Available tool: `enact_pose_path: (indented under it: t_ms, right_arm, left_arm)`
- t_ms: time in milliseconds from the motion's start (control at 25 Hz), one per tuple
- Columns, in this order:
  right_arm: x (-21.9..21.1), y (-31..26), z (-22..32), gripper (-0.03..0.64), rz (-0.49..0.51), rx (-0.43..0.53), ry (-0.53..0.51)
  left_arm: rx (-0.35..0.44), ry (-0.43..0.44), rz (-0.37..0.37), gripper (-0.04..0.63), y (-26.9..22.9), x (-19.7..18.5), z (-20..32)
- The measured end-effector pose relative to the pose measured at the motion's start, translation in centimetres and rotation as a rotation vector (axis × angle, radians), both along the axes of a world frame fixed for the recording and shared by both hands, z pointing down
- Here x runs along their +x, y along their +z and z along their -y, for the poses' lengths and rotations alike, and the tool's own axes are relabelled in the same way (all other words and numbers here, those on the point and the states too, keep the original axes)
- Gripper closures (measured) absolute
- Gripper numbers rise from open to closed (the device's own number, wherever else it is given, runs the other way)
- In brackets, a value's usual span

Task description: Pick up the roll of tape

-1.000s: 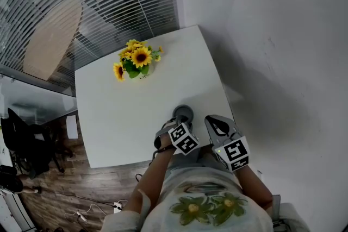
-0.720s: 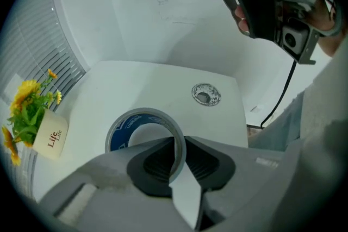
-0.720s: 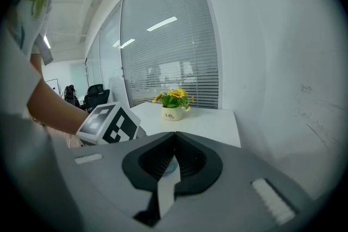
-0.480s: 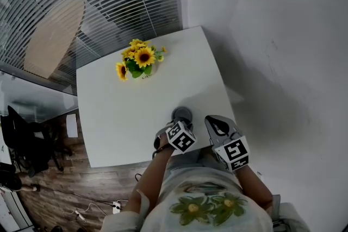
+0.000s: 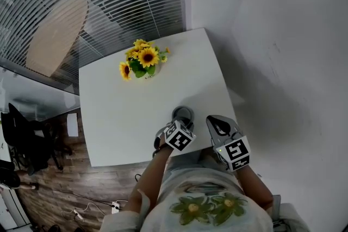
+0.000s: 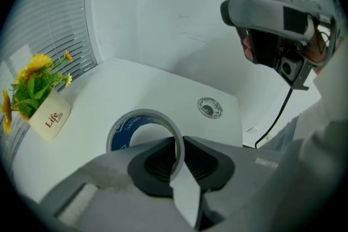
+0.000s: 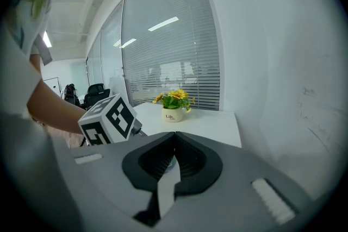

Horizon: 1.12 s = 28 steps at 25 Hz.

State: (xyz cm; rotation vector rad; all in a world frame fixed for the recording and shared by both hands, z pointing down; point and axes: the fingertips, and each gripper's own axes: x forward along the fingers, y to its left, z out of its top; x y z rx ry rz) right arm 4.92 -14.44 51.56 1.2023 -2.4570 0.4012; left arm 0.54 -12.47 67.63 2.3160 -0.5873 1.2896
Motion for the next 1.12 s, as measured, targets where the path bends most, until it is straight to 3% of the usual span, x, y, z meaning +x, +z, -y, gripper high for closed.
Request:
enact_pose_path:
  t_ms: [320, 1120]
  right_arm:
    - [-0.1, -0.2, -0.3, 0.617, -0.003, 0.008, -0.002]
    - [0.1, -1.6, -2.6, 0.617, 0.007, 0.034, 0.008]
  left_arm:
    - [-0.010, -0.083, -0.084, 0.543, -1.6, -0.5, 0.4]
    - [0.143, -0.136, -0.242, 0.543, -9.6, 0.0, 1.3]
